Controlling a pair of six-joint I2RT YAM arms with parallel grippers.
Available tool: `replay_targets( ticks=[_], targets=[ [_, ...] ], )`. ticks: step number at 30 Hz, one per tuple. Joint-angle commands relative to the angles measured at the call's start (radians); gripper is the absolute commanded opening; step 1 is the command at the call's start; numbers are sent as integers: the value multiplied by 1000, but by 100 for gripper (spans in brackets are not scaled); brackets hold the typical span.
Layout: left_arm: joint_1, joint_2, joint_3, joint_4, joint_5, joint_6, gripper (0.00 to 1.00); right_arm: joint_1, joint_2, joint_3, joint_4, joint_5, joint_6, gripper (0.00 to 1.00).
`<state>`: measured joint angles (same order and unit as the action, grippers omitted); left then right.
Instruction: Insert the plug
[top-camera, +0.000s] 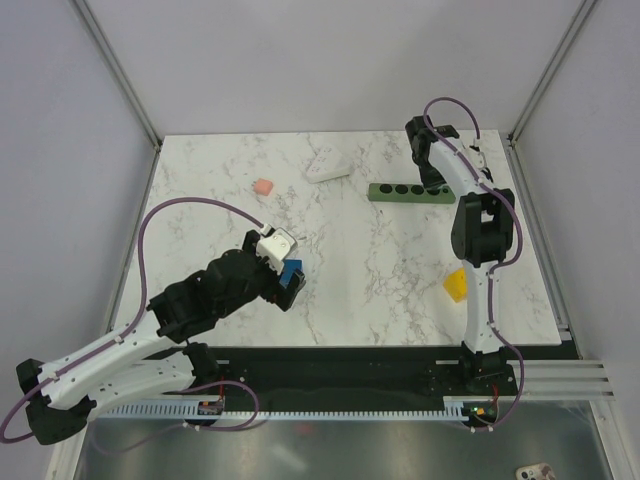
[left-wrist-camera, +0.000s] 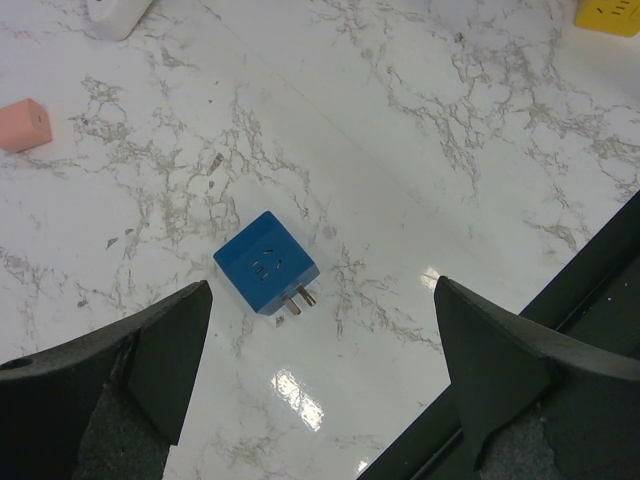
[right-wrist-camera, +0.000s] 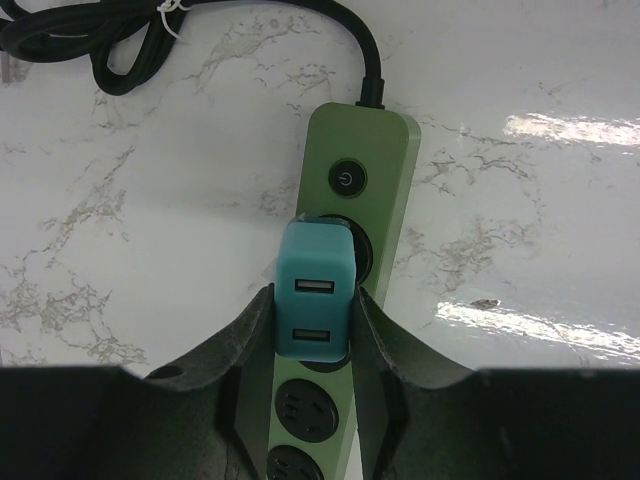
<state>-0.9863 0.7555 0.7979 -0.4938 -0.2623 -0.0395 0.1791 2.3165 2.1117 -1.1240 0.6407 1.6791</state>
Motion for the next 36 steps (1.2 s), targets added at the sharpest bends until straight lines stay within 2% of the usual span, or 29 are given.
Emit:
replay_targets(
  ticks=[1, 13, 26, 32, 36],
  targets=[
    [-5, 5, -3, 40, -32, 38, 100, -30, 81, 33, 21, -27, -7, 0],
    [-5, 11, -3, 43, -37, 36, 100, -36, 113, 17, 20, -44, -21, 0],
    [-5, 22, -5, 43, -45, 62, 100, -66, 228, 137, -8, -115, -88, 0],
    [-3, 44, 0, 44, -46, 67, 100, -78, 264, 174, 27, -148, -235, 0],
    [-5, 31, 0, 46, -75, 66, 100, -92, 213, 95, 75, -171, -395, 0]
  ],
)
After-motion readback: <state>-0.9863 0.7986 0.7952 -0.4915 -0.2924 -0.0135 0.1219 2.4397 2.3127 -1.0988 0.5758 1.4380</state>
